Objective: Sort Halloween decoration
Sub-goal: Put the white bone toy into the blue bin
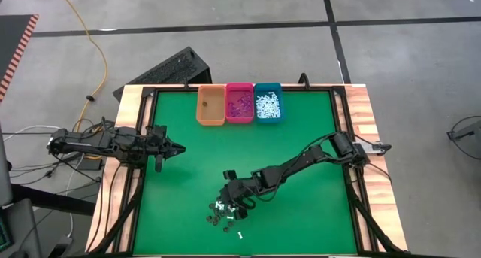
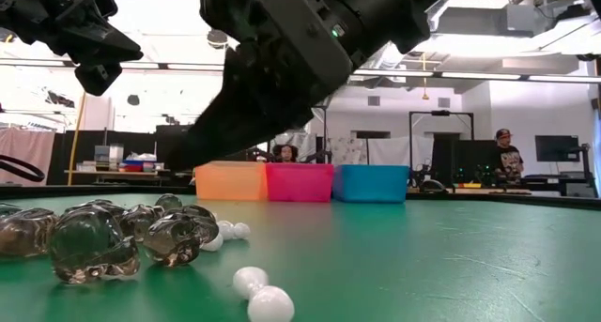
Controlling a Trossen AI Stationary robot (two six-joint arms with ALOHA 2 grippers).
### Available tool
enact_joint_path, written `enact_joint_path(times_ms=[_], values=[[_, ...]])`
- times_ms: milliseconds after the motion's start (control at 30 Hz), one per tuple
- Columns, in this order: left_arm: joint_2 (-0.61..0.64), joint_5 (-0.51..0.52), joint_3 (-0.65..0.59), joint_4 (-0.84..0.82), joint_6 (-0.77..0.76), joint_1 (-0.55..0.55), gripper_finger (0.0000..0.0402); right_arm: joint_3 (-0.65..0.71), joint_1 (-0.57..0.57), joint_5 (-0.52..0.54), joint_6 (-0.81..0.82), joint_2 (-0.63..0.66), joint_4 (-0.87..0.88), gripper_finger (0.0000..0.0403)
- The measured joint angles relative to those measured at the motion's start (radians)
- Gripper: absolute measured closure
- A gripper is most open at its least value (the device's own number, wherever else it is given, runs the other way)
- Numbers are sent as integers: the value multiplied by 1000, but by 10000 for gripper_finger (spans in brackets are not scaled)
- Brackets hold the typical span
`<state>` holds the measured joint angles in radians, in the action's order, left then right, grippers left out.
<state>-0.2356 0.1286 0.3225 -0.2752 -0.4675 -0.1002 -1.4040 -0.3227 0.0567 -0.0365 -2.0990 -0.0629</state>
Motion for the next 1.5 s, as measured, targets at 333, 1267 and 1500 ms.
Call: enact_joint_path(times_ms=[333, 1267, 1500], values=[[0, 14, 0, -4, 1, 0, 376, 1, 18, -32, 66, -15, 11, 192], [0, 18, 0, -5, 3, 0, 376, -1, 39, 26, 63, -64, 87, 385], [0, 18, 0, -5, 2, 0, 376, 0, 43, 63, 97, -59, 90, 386]])
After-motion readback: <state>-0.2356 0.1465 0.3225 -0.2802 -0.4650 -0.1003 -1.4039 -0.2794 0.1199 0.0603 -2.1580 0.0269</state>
